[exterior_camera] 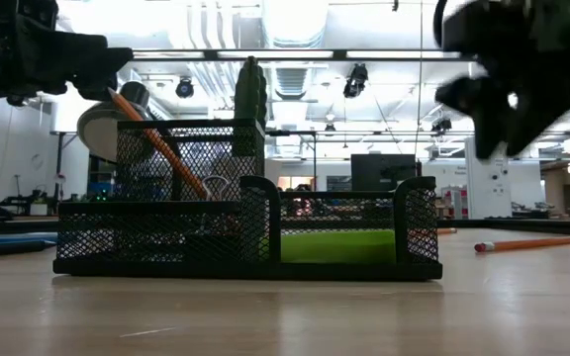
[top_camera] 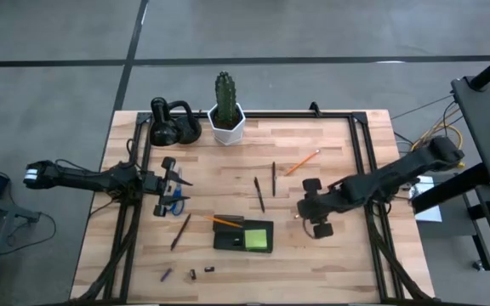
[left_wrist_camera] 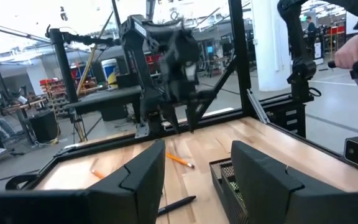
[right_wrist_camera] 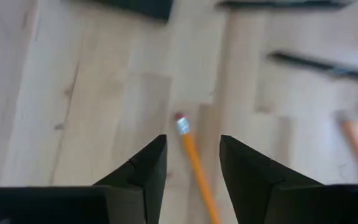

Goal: Pick and place office supplies into organizer
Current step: Put the bottom yellow pencil into the desk organizer

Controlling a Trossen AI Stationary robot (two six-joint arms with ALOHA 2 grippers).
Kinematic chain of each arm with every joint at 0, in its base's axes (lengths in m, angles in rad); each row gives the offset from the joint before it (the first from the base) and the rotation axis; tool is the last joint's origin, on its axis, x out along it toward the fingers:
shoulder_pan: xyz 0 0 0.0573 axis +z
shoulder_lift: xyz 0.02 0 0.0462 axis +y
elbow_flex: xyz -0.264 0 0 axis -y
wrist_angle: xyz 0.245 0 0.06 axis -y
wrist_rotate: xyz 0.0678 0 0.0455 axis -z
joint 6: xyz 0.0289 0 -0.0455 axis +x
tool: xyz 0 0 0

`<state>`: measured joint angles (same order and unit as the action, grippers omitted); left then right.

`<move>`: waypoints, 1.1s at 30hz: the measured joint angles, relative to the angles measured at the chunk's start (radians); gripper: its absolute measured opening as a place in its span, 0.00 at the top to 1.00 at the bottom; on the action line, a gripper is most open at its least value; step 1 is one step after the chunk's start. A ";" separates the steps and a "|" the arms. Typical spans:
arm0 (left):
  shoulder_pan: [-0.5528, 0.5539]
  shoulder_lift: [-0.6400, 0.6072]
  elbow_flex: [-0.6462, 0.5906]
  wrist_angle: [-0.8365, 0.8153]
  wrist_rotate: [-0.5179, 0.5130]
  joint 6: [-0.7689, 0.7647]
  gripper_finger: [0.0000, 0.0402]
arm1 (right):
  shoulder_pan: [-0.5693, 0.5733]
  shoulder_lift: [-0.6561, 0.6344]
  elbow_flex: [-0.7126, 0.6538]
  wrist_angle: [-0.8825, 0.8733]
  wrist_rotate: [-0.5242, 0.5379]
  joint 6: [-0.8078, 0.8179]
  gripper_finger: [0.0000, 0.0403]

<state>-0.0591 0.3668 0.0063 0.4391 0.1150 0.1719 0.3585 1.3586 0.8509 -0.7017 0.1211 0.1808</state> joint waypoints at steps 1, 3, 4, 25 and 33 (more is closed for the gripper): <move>0.000 0.003 0.000 0.000 0.000 0.000 0.58 | 0.000 0.029 0.000 0.000 -0.020 -0.001 0.66; 0.000 0.006 0.000 -0.001 0.000 0.000 0.58 | -0.003 0.088 0.006 -0.002 -0.027 -0.009 0.66; 0.000 0.006 0.000 -0.001 0.000 0.000 0.58 | -0.005 0.115 0.009 -0.002 -0.028 -0.020 0.66; 0.000 0.005 0.000 0.001 -0.017 0.001 0.58 | -0.098 0.282 0.071 -0.040 -0.096 -0.110 0.74; 0.000 0.006 0.000 0.001 -0.018 0.001 0.58 | -0.102 0.282 0.023 -0.033 -0.097 -0.097 0.74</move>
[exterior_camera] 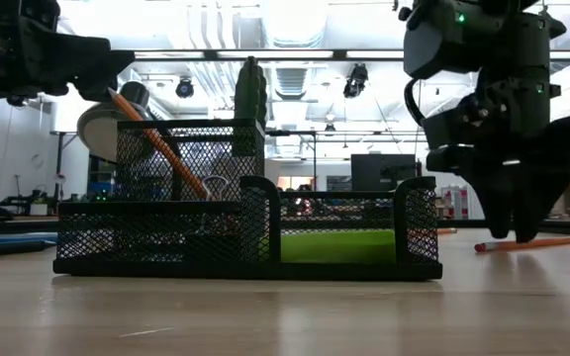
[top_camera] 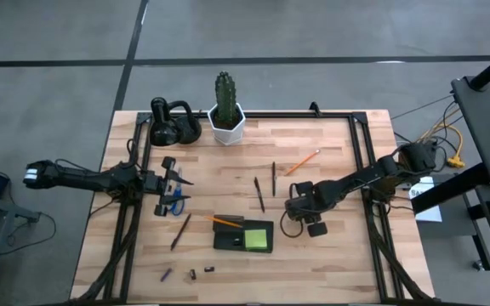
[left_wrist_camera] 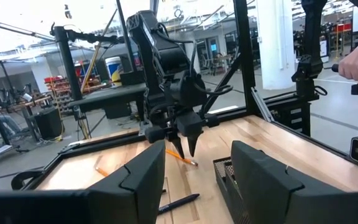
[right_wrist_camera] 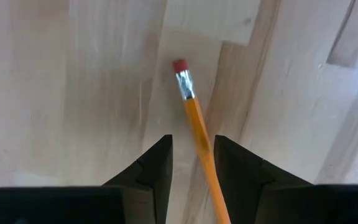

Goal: Pick and place office supplies into organizer
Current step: Put the bottom yellow pencil into the desk organizer

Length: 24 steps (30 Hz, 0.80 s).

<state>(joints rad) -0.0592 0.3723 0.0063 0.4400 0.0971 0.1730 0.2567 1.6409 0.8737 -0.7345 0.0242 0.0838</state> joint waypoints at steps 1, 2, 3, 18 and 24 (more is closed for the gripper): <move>0.000 0.000 0.000 0.000 0.000 0.000 0.58 | 0.000 0.000 -0.007 0.020 0.000 -0.001 0.74; 0.000 0.000 0.000 0.000 0.000 0.000 0.58 | 0.000 0.000 -0.013 0.043 0.000 -0.010 0.74; 0.000 0.000 0.000 0.000 0.000 0.000 0.58 | 0.000 0.000 -0.021 0.063 0.000 -0.021 0.74; 0.000 0.000 0.000 0.000 0.000 0.000 0.58 | -0.038 -0.002 -0.043 0.102 -0.010 -0.044 0.74; 0.000 0.000 0.000 0.000 0.000 0.000 0.58 | -0.071 -0.002 -0.044 0.108 -0.044 -0.051 0.75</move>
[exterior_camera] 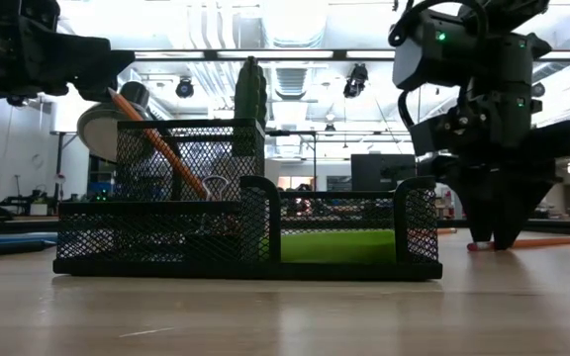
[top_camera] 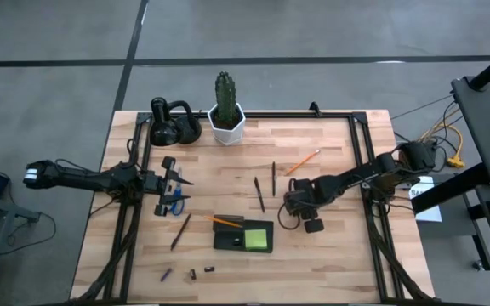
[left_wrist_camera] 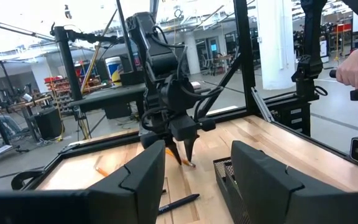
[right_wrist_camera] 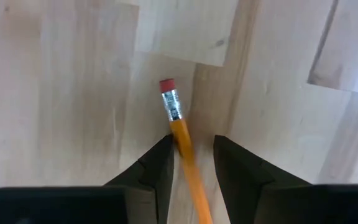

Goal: Pick and place office supplies into organizer
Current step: Put the bottom yellow pencil into the desk organizer

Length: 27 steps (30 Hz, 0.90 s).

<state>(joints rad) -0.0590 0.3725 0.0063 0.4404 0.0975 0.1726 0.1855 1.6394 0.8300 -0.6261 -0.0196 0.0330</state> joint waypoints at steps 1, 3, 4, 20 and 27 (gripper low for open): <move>0.000 0.000 0.000 0.000 0.000 0.000 0.58 | -0.003 0.000 0.000 0.004 -0.009 -0.005 0.75; 0.000 0.000 0.000 0.000 0.000 0.000 0.58 | -0.004 0.000 0.000 0.009 -0.011 -0.011 0.77; 0.000 0.000 0.000 0.000 0.000 0.000 0.58 | -0.004 0.000 0.000 0.010 -0.011 -0.015 0.78; 0.000 0.000 0.000 0.000 0.000 0.000 0.58 | -0.003 0.000 -0.002 0.086 -0.035 -0.017 0.96; 0.000 0.000 0.000 0.000 0.000 0.000 0.58 | -0.003 0.000 -0.002 0.090 -0.034 -0.018 0.97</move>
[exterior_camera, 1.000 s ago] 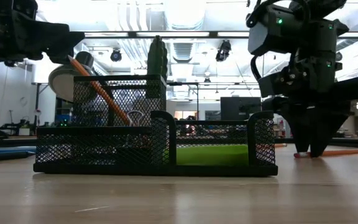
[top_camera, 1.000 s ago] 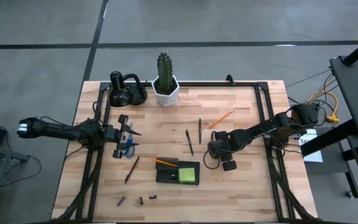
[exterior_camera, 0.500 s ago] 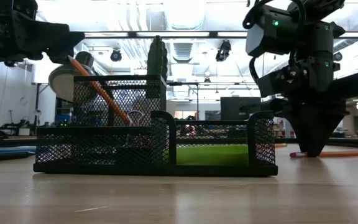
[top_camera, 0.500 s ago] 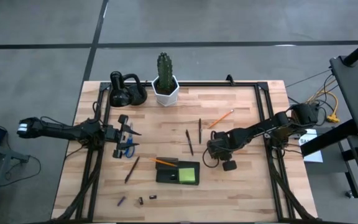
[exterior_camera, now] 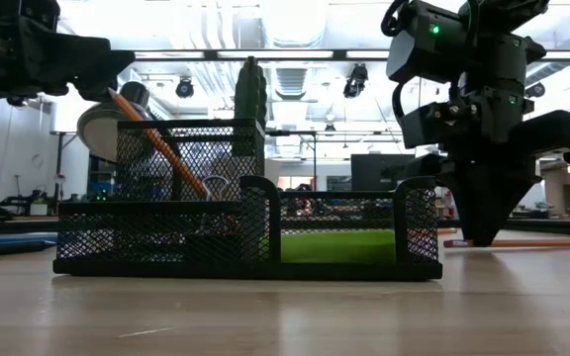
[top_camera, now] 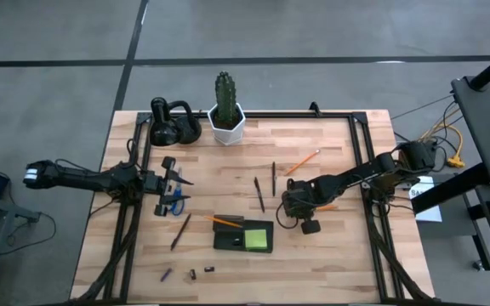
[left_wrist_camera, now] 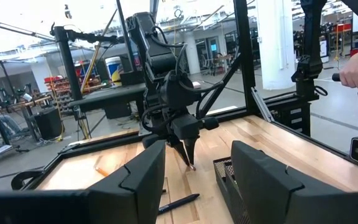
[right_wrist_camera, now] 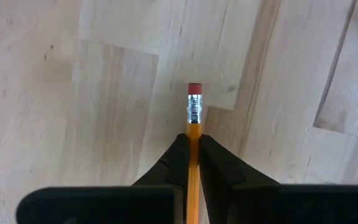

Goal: Pick and place office supplies into organizer
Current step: Put the bottom yellow pencil into the desk organizer

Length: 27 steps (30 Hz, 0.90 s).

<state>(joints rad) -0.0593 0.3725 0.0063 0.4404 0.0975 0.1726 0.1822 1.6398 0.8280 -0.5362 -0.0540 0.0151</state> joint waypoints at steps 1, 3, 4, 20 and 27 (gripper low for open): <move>0.000 0.000 0.000 0.000 0.000 0.000 0.58 | 0.000 0.000 0.000 0.000 0.000 0.000 0.97; 0.000 0.000 0.000 0.000 0.000 0.000 0.58 | 0.000 0.000 0.000 -0.001 0.000 0.000 0.97; 0.000 0.000 0.000 0.000 0.000 0.000 0.58 | 0.000 0.000 0.000 -0.002 0.000 0.000 0.97; 0.000 0.000 0.000 0.000 0.000 0.000 0.58 | 0.000 -0.019 0.037 -0.057 0.001 -0.016 0.97; 0.000 0.000 0.000 0.000 0.000 0.000 0.58 | 0.001 -0.054 0.086 -0.067 0.005 -0.043 0.97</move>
<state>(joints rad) -0.0590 0.3725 0.0063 0.4404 0.0975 0.1726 0.1833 1.5859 0.9136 -0.6036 -0.0491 -0.0278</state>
